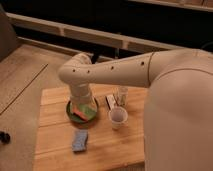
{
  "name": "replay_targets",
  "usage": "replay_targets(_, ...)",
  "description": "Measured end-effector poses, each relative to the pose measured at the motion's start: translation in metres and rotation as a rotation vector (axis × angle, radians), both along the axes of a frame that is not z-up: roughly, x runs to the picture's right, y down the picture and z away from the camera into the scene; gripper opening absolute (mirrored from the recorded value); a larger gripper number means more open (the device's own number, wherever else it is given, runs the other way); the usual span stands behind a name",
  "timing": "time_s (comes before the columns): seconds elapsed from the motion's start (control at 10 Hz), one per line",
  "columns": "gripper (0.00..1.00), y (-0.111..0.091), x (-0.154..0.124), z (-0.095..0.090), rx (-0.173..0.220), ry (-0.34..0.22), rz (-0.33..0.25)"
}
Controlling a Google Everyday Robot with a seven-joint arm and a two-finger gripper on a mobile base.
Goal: Place the pepper in the ceramic cup
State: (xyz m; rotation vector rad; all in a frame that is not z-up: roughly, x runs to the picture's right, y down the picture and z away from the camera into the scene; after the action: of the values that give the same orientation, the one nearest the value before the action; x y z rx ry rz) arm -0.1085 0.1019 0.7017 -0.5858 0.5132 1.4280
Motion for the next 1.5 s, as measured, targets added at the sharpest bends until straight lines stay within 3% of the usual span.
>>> replay_targets(0.1,0.65,-0.003,-0.004,-0.003,0.02,-0.025,-0.027)
replay_targets(0.3,0.65,-0.015,-0.029,-0.019,0.086,-0.145,-0.171)
replay_targets(0.6,0.65,-0.035,-0.058,-0.04,0.132,-0.299,-0.406)
replay_targets(0.8,0.65,-0.041,-0.065,-0.046,0.143,-0.344,-0.474)
replay_targets(1.1,0.65,-0.038,-0.064,-0.043,0.146,-0.341,-0.455)
replay_targets(1.3,0.65,-0.029,-0.045,-0.024,0.116,-0.321,-0.384)
replay_targets(1.5,0.65,-0.026,-0.014,0.008,0.091,-0.311,-0.33)
